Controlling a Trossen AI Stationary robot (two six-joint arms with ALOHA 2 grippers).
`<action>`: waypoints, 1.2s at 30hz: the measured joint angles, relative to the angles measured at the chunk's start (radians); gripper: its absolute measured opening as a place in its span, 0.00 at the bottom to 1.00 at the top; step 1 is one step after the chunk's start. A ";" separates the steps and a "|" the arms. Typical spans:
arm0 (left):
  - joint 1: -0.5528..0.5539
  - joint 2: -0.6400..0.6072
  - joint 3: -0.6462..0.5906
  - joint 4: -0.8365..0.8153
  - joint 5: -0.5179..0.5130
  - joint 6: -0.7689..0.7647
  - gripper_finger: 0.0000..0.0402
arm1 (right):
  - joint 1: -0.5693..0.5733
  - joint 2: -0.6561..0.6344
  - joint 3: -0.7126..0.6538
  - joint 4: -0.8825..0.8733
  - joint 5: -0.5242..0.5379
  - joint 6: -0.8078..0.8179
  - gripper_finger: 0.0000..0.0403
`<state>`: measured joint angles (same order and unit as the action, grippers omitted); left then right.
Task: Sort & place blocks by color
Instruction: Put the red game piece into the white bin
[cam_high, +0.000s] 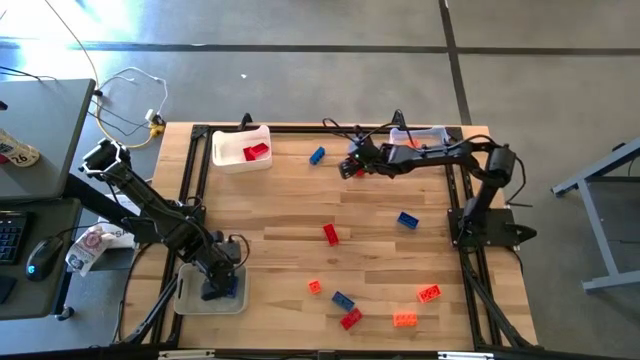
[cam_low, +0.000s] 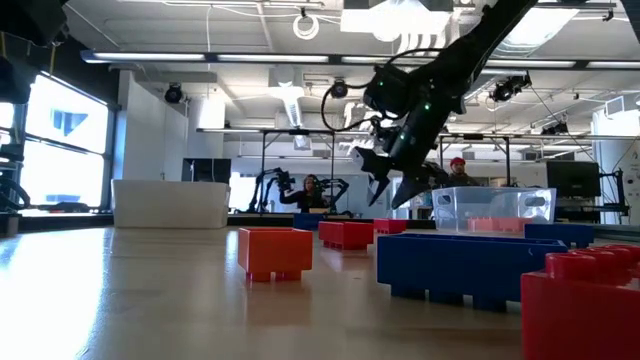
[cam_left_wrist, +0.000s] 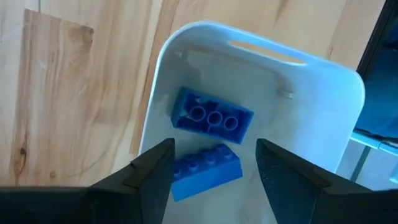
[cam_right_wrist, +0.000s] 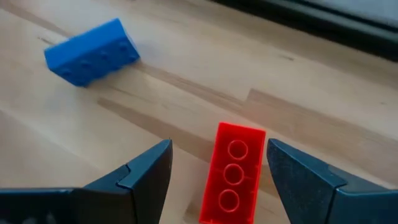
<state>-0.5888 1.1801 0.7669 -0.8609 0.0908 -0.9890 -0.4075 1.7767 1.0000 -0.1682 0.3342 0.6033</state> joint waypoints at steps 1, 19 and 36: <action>0.000 0.000 0.000 0.001 0.006 0.008 0.52 | -0.001 0.006 0.000 -0.002 0.000 0.000 0.62; 0.034 -0.078 0.001 0.138 0.031 0.200 0.53 | -0.007 0.057 0.000 -0.072 -0.015 0.027 0.61; 0.286 -0.183 0.001 0.191 -0.372 0.575 0.53 | 0.001 0.076 0.001 -0.091 -0.094 -0.028 0.28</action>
<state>-0.3024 0.9966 0.7681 -0.6700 -0.2809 -0.4145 -0.4068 1.8523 1.0012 -0.2592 0.2401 0.5750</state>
